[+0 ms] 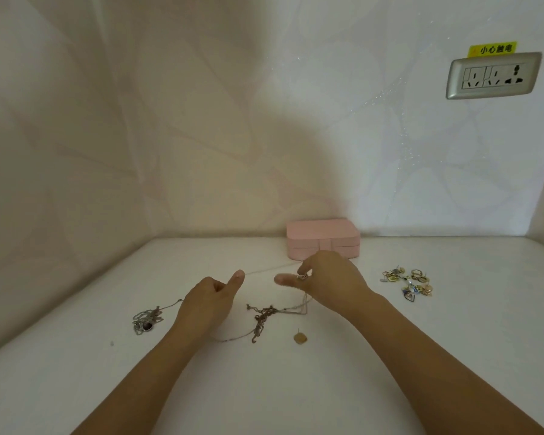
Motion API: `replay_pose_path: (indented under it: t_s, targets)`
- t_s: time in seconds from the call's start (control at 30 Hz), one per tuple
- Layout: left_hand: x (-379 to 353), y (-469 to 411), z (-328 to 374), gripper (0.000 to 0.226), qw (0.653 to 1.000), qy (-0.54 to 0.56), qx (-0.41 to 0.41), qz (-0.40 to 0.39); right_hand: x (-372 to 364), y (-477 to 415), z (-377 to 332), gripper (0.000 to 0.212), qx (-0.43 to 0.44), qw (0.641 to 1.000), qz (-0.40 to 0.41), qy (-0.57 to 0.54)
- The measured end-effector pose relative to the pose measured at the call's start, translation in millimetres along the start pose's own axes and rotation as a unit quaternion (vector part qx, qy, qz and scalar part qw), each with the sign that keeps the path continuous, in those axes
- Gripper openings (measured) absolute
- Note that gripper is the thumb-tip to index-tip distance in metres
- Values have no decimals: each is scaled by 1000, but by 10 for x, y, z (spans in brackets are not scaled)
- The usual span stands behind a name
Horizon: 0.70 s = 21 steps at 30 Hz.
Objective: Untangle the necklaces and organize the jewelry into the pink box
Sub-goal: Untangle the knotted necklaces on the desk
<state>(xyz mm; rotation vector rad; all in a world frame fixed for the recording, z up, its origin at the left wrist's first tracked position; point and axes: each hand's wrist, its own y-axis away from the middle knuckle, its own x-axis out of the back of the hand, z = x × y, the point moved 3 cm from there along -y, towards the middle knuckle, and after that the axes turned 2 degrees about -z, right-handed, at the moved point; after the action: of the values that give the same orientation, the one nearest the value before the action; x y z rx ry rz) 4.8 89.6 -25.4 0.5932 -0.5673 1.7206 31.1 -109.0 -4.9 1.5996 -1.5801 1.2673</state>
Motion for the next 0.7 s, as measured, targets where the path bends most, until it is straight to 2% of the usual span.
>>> replay_pose_path:
  t_s: [0.13,0.23,0.3,0.4,0.47,0.53,0.6,0.67,0.7]
  targets:
    - [45,40,12,57,987,128,74,-62,71,43,62,87,15,999,-44,-19]
    - [109,98,50,52,974,154,61,-152,148,44,176,90,6,997,-61,-40]
    - [174,136,88,45,956,193,36,-218,196,15,260,76,-14,998,-40,-38]
    - [312,152,124,33,887,366,37,-280,310,-56,351,34,-29,997,44,-53]
    - [353,166,138,23,850,431,40,-301,330,-109,381,33,-37,989,58,-130]
    - [319,190,153,16,838,448,34,-308,298,-140,406,37,-67,954,30,-290]
    - [243,208,165,13,835,453,32,-312,228,-142,420,36,-111,877,-27,-467]
    - [169,211,160,13,834,455,44,-311,195,-124,406,32,-122,809,-80,-570]
    - [140,202,146,15,834,457,55,-306,200,-114,399,30,-126,797,-95,-583]
